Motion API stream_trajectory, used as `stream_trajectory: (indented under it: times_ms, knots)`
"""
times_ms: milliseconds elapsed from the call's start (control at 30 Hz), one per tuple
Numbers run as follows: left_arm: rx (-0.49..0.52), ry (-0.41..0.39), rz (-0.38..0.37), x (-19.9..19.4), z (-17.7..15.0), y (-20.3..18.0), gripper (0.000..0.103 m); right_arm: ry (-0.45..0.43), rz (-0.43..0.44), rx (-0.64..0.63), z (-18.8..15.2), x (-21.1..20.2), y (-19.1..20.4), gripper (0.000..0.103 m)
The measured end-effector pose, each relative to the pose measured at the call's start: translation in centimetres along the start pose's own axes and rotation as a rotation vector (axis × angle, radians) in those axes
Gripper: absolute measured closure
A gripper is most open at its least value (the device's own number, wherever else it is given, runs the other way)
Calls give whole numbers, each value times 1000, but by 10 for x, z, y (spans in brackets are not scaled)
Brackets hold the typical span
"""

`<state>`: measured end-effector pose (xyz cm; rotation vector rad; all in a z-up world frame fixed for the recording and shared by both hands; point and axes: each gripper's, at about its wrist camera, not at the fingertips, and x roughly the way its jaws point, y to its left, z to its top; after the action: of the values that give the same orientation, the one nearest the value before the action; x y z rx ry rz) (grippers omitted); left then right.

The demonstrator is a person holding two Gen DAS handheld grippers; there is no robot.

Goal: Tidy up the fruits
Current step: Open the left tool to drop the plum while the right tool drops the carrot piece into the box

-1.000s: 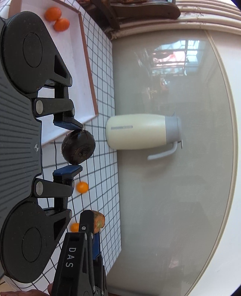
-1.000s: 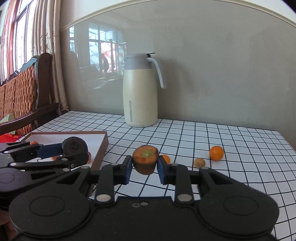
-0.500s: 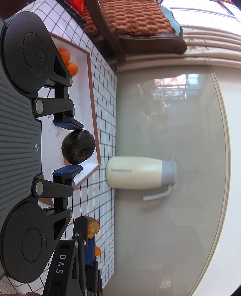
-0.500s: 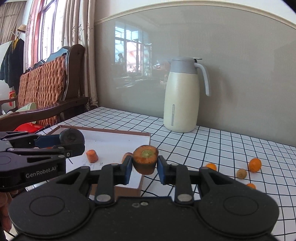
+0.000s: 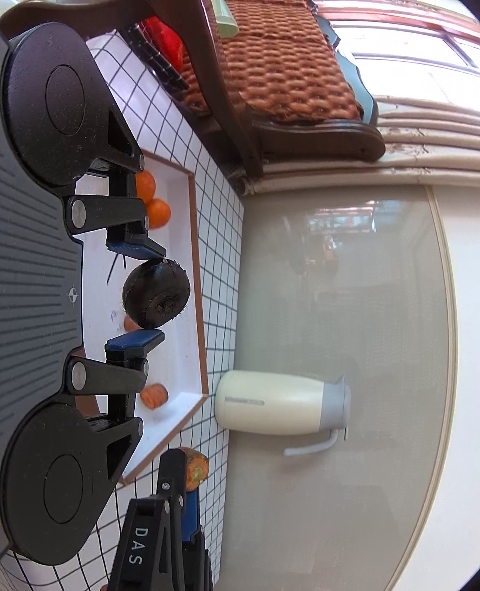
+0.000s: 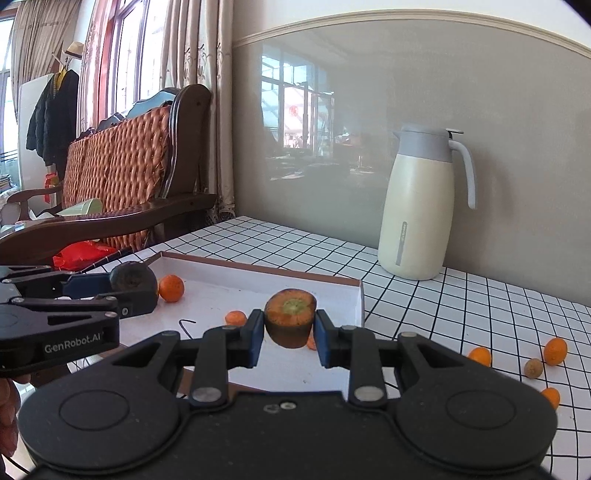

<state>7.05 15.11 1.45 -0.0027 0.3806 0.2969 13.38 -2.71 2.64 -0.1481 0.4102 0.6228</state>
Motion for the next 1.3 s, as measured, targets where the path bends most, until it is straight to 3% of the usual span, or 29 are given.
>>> stream_trajectory:
  times_ms: [567,1300]
  knots:
    - [-55,-1,125,14,0,63,62,-21,-23,24,18,25,-4,83]
    - [-74,43,142,60,-2,75,62,34,-41,53,28,86,-30,82]
